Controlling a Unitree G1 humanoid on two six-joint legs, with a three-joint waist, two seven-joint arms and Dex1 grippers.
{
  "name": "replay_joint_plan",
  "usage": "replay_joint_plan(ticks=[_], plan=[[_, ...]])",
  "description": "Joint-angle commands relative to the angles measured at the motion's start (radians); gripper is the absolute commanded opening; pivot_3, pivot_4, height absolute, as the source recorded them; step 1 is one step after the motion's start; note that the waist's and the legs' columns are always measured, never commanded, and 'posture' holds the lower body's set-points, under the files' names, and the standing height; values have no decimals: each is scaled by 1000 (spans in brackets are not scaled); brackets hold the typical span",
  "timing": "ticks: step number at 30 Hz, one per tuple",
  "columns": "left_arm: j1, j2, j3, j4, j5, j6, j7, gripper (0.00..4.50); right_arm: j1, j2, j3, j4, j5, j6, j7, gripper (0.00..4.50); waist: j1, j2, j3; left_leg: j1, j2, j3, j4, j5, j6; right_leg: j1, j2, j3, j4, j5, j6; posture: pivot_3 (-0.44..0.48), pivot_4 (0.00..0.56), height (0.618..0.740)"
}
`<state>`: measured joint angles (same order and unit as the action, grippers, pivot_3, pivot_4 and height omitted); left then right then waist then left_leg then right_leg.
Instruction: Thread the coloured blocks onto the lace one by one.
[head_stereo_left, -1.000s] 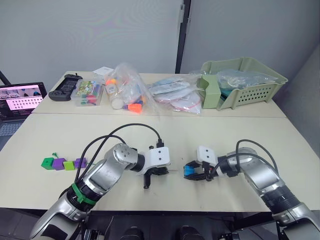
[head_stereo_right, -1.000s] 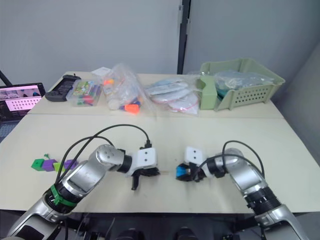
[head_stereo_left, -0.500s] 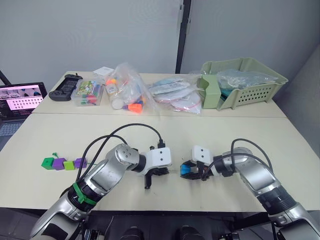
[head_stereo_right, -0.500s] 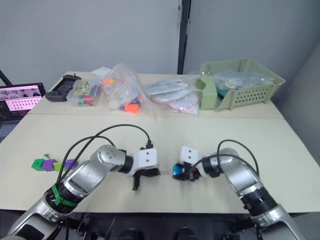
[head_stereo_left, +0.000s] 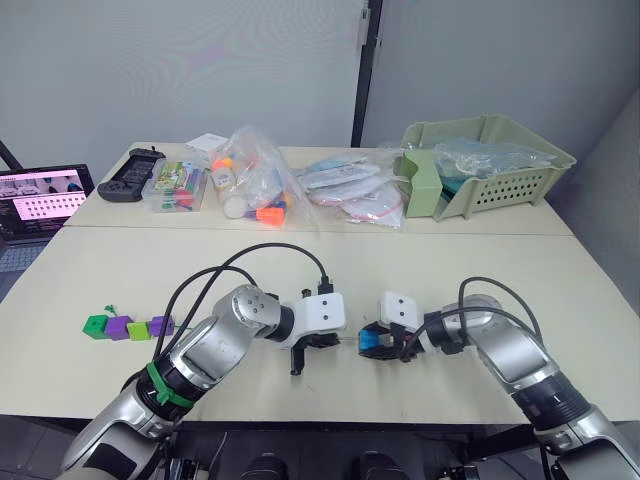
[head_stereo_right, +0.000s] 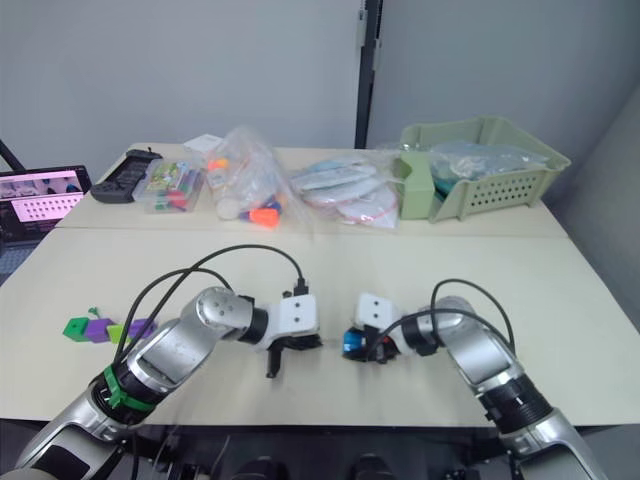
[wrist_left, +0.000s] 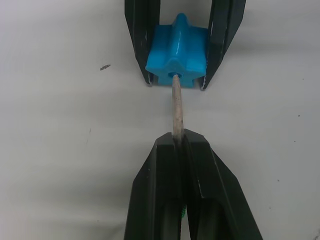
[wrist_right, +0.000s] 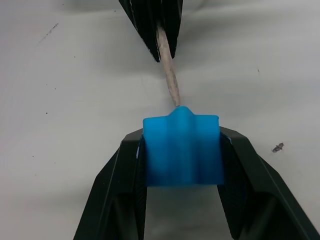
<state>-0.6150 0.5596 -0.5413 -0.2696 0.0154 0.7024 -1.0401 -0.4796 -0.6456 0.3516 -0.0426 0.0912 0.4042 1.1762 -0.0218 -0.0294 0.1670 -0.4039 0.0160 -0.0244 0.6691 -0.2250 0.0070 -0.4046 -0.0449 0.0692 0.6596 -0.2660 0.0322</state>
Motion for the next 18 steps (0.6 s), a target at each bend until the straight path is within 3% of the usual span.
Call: replay_joint_plan(ticks=[1,15,18], plan=[[-17,-13,-4,-24,-5,-10,1,0,-1,16,28,-27,-8,16,-4,1374,0,0,0,0,0,0,0,0,0,0,0,0,0,0,0,0,150,740],[-37,-98,-31,35,-6,-61,5,0,1,76,51,-109,-11,110,-41,1374,4,0,0,0,0,0,0,0,0,0,0,0,0,0,0,0,150,740],[-30,-160,-5,58,-30,-84,33,0,1,87,45,-115,-9,125,-49,1374,4,0,0,0,0,0,1,0,0,0,0,0,0,0,0,0,150,740]])
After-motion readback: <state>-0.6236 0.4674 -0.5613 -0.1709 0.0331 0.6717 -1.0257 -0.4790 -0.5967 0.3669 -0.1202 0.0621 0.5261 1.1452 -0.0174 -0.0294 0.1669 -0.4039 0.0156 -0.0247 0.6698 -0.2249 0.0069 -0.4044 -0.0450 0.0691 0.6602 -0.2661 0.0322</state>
